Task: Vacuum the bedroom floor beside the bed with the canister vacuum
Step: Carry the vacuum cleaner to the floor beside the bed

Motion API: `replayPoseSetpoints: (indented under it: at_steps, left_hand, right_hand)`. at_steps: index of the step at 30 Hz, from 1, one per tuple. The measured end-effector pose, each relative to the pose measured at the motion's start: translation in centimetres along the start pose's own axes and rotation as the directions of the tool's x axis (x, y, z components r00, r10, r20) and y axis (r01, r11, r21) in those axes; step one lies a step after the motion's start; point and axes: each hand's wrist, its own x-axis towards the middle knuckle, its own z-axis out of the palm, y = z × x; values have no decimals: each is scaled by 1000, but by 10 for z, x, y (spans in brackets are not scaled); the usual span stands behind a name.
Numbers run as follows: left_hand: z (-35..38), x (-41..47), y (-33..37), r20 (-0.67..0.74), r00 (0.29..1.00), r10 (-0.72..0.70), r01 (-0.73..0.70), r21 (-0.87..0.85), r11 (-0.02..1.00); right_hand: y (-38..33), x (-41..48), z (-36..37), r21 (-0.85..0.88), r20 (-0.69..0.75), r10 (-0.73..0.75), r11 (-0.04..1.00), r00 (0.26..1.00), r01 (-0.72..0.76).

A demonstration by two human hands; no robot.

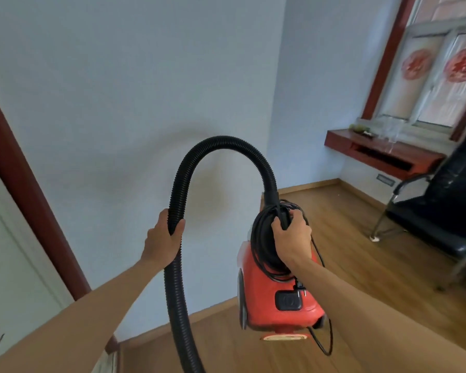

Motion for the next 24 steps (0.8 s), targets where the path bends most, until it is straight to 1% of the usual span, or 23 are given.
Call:
replayPoseSetpoints:
  at_steps: [6, 11, 16, 24]
  left_hand:
    - [28, 2, 113, 76, 980, 181, -179, -34, 983]
    - [67, -13, 206, 142, 934, 329, -320, -82, 944]
    - [124, -58, 295, 233, 856, 462, -439, -144, 887]
    - [221, -183, 427, 354, 720, 597, -545, -245, 802]
  right_hand:
    - [-14, 2, -109, -19, -194, 25, 999, 981, -29]
    - [-6, -11, -209, -36, -356, 50, 997, 933, -67]
    - [21, -40, -317, -41, -507, 109, 988, 855, -150]
    - [74, -124, -495, -84, -711, 139, 956, 689, -280]
